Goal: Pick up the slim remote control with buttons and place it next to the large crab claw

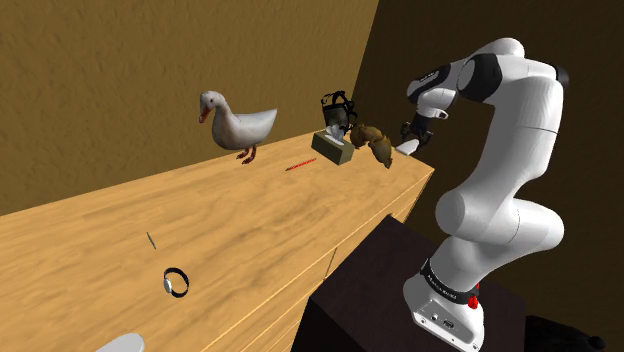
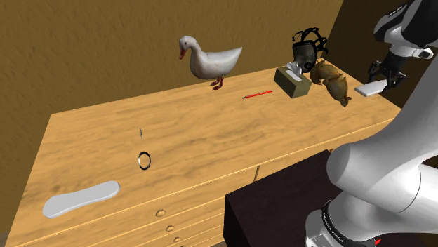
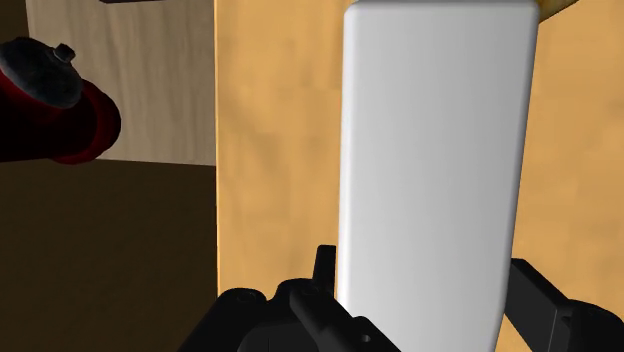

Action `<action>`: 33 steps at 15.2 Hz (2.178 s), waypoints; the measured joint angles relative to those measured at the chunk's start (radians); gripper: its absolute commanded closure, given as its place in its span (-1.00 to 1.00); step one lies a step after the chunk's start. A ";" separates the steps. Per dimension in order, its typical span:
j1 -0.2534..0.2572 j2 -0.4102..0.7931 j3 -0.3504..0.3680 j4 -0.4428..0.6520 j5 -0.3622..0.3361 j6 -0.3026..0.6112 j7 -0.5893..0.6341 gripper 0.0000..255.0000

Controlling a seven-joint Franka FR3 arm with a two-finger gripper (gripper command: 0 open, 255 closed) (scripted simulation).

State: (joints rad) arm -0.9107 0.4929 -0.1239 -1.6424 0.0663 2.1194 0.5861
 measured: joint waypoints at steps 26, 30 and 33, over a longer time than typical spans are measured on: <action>-0.005 0.118 0.011 -0.052 0.017 0.171 -0.009 -1.00; -0.006 0.109 0.010 -0.051 0.016 0.160 -0.011 -1.00; -0.004 0.063 0.005 -0.032 0.010 0.097 -0.007 -1.00</action>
State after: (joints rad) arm -0.9150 0.5555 -0.1191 -1.6747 0.0762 2.2159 0.5786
